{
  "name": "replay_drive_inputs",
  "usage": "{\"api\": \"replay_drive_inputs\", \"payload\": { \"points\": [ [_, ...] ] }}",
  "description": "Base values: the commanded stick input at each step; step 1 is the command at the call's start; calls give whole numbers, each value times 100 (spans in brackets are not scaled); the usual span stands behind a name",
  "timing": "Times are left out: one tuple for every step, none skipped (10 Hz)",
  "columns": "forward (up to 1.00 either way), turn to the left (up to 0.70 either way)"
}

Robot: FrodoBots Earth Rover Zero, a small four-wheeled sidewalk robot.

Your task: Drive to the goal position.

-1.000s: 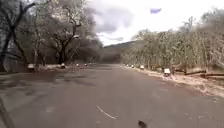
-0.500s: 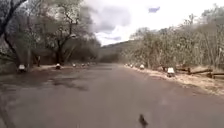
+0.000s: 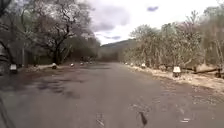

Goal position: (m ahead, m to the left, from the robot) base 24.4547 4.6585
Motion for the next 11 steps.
{"api": "replay_drive_inputs", "payload": {
  "points": [
    [100, 0],
    [100, 0],
    [100, 0],
    [100, 0],
    [100, 0],
    [100, 0],
    [100, 0],
    [100, 0],
    [100, 0],
    [100, 0],
    [100, 0]
  ]
}}
